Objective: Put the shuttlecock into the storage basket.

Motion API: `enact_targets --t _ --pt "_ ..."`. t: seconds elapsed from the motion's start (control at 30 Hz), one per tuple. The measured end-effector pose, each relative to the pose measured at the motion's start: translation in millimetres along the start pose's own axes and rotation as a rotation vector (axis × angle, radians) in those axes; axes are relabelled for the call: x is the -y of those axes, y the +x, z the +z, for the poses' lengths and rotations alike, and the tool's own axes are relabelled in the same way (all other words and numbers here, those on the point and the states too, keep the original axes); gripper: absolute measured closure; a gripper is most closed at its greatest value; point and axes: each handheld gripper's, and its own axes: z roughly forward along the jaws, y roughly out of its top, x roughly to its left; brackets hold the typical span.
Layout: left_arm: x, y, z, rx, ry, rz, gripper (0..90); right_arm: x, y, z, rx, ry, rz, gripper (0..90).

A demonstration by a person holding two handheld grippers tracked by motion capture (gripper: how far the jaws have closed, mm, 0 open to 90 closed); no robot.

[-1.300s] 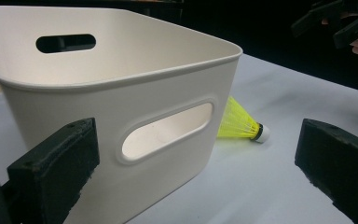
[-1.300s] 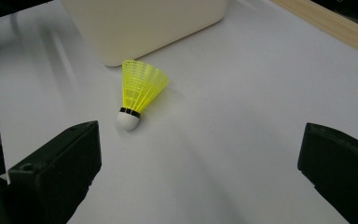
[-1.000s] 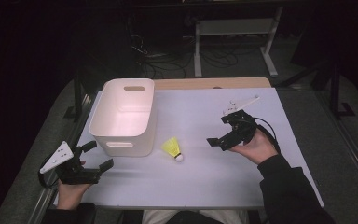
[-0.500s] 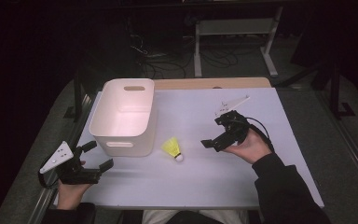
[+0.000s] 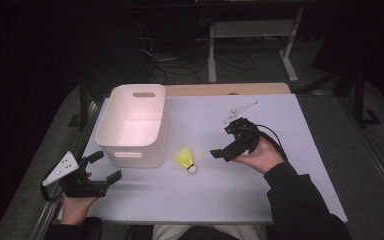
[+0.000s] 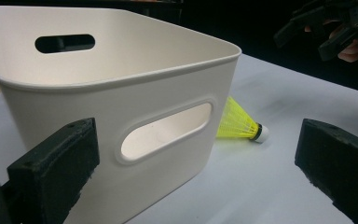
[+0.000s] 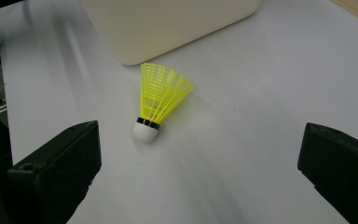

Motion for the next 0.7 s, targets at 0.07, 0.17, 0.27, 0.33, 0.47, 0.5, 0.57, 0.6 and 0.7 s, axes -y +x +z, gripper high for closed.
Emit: enact_targets --t 0.07,0.17,0.27,0.33,0.47,0.5,0.57,0.6,0.7 --pt "0.0 0.0 0.0 0.001 0.000 0.000 0.0 -1.2 -0.4 1.9 -0.002 0.003 0.001 0.0" --pt "0.0 0.0 -0.2 0.002 -0.001 0.000 0.0 -2.4 -0.7 4.8 -0.005 0.006 0.002 0.0" --pt "0.0 0.0 -0.2 0.003 -0.001 0.001 0.0 -2.9 -1.2 7.7 -0.007 0.012 0.001 0.0" --pt "0.0 0.0 -0.2 0.003 -0.002 0.000 0.0 -3.1 -1.4 9.5 -0.009 0.016 0.003 0.0" --pt "-0.1 0.0 -0.2 0.003 -0.002 0.000 0.0 -3.4 -1.6 13.0 -0.010 0.022 0.006 0.0" --pt "0.0 0.0 -0.2 0.003 -0.002 0.000 0.0 -3.4 -1.5 13.8 -0.011 0.025 0.005 0.0" --pt "0.0 0.0 -0.2 0.003 -0.002 0.000 0.0 -3.4 -1.5 15.4 -0.013 0.029 0.006 0.0" --pt "0.0 -0.1 -0.2 0.004 -0.002 0.000 0.0 -3.3 -1.3 16.2 -0.013 0.029 0.008 0.0" --pt "-0.1 0.0 -0.3 0.004 -0.003 0.000 0.0 -3.2 -0.9 19.0 -0.018 0.034 0.008 0.0"
